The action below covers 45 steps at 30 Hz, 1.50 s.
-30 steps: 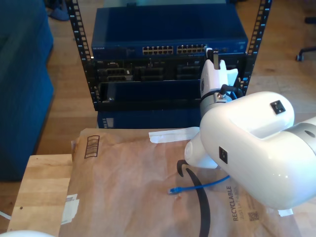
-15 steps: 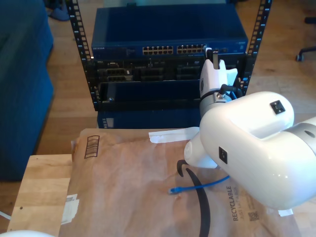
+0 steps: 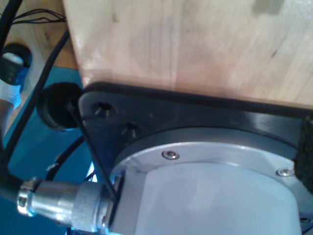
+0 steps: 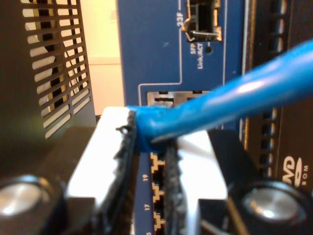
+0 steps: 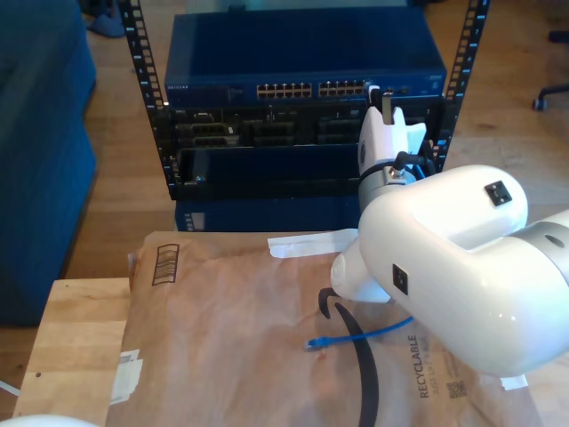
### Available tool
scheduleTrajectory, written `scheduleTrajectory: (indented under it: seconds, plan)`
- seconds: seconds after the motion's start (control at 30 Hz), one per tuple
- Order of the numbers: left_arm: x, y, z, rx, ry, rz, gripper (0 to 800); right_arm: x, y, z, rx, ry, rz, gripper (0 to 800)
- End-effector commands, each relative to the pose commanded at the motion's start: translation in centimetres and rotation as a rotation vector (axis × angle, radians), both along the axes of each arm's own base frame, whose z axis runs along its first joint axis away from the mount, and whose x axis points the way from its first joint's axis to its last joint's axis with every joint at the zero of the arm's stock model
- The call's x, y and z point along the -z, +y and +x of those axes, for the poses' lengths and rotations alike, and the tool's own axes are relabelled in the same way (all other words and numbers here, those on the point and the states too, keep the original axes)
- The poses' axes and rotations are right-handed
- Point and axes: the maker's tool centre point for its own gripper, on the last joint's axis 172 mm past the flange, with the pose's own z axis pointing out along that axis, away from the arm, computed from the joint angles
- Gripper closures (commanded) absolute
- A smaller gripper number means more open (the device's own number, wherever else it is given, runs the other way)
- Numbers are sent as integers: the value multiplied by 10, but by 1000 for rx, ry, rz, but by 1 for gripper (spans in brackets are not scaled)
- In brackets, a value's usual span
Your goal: Grab the cable and plug it in
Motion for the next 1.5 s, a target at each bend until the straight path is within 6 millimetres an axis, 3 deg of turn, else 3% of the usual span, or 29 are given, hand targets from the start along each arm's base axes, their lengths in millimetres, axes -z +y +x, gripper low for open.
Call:
scheduleTrajectory:
  seconds: [0.53, 1.5]
  plan:
    - [0, 0, 0, 0, 0, -2, 0, -4, 3, 7, 0, -17, 6, 800]
    - [0, 0, 0, 0, 0, -2, 0, -1, 5, 1, -2, -23, 0, 800]
